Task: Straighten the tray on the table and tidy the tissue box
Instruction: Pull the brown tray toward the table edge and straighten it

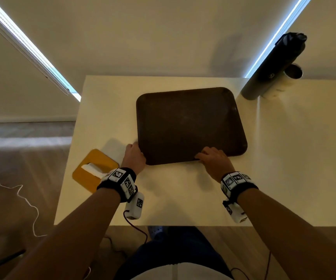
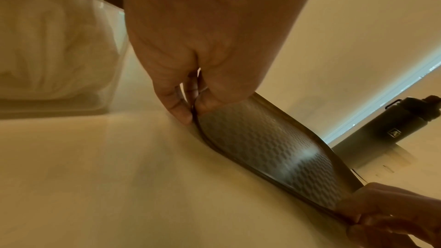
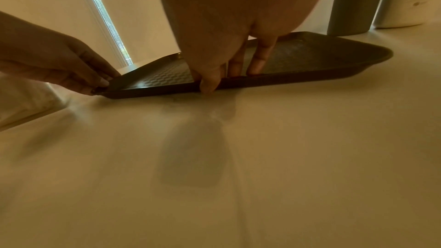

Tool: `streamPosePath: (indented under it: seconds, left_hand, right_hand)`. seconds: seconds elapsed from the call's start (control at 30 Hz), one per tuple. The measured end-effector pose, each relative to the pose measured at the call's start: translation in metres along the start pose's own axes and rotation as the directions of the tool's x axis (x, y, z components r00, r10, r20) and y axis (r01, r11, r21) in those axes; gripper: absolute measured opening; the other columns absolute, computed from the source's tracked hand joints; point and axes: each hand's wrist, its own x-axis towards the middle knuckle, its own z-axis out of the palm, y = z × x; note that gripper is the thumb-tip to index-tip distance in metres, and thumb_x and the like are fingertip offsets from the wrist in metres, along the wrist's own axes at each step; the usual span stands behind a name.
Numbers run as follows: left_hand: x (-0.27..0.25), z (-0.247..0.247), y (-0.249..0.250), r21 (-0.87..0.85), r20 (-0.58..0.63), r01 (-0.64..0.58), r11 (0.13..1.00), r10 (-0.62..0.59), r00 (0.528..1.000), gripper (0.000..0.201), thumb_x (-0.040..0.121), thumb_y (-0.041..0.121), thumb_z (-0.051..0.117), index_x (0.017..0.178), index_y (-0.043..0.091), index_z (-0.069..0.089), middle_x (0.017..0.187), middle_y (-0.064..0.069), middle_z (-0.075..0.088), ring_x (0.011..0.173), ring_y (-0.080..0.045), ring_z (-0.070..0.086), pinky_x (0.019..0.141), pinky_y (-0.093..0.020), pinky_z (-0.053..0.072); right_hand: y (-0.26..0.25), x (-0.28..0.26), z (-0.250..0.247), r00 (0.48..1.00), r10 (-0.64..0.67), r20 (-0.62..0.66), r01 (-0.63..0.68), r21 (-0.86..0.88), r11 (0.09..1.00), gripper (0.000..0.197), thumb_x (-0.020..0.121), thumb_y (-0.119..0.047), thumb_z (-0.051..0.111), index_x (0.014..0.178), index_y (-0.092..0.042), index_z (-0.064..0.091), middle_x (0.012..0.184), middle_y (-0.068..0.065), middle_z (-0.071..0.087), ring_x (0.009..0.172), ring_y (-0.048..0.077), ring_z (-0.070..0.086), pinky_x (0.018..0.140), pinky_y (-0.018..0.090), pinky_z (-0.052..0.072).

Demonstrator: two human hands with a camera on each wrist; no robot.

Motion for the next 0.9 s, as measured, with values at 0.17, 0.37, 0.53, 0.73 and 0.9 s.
streamPosePath:
  seconds: [0.17, 0.37, 0.53, 0.73, 0.9]
  left_hand:
    - [0.013, 0.000, 0.008, 0.041, -0.108, -0.032, 0.999, 0.036, 0.994, 0.050, 0.095, 0.015, 0.054, 0.143, 0.010, 0.040, 0.137, -0.020, 0.041, 0.124, -0.042, 0.045, 0.103, -0.048, 0.040]
    - [-0.007, 0.032, 0.012, 0.282, 0.076, -0.543, 0.791, 0.546, 0.834, 0.042, 0.098, 0.037, 0.051, 0.138, 0.023, 0.051, 0.138, -0.003, 0.050, 0.127, -0.024, 0.047, 0.105, -0.038, 0.040]
    - [-0.008, 0.053, 0.014, 0.317, 0.109, -0.572, 0.757, 0.570, 0.815, 0.035, 0.098, 0.028, 0.051, 0.132, 0.024, 0.058, 0.129, -0.001, 0.058, 0.119, -0.023, 0.053, 0.096, -0.036, 0.045]
    - [0.001, 0.049, 0.019, 0.317, 0.099, -0.565, 0.762, 0.566, 0.819, 0.032, 0.098, 0.015, 0.053, 0.128, 0.023, 0.061, 0.124, -0.002, 0.061, 0.112, -0.023, 0.056, 0.092, -0.042, 0.050]
    - [0.010, 0.041, 0.020, 0.314, 0.063, -0.540, 0.781, 0.551, 0.832, 0.031, 0.097, 0.013, 0.054, 0.125, 0.021, 0.064, 0.122, -0.003, 0.062, 0.110, -0.024, 0.057, 0.089, -0.041, 0.050]
  right_hand:
    - [0.014, 0.022, -0.005, 1.000, -0.020, -0.007, 0.021, 0.037, 0.999, 0.027, 0.090, -0.019, 0.063, 0.116, -0.021, 0.064, 0.105, 0.004, 0.059, 0.092, 0.025, 0.058, 0.076, 0.040, 0.049]
    - [0.058, 0.004, -0.017, 0.964, 0.188, -0.188, -0.146, 0.214, 0.966, 0.048, 0.085, -0.043, 0.069, 0.124, -0.017, 0.061, 0.123, 0.008, 0.057, 0.109, 0.028, 0.055, 0.091, 0.045, 0.047]
    - [0.103, -0.016, -0.025, 0.862, 0.501, -0.074, -0.452, 0.334, 0.827, 0.080, 0.082, -0.058, 0.066, 0.145, -0.016, 0.039, 0.155, 0.009, 0.029, 0.142, 0.029, 0.026, 0.114, 0.048, 0.028]
    - [0.106, -0.016, -0.018, 0.820, 0.570, 0.049, -0.534, 0.424, 0.732, 0.080, 0.085, -0.055, 0.063, 0.148, -0.014, 0.037, 0.160, 0.006, 0.021, 0.145, 0.026, 0.023, 0.114, 0.047, 0.029]
    - [0.094, -0.008, -0.013, 0.806, 0.590, 0.042, -0.541, 0.455, 0.707, 0.078, 0.088, -0.052, 0.062, 0.148, -0.011, 0.035, 0.161, 0.006, 0.018, 0.144, 0.026, 0.024, 0.113, 0.044, 0.028]
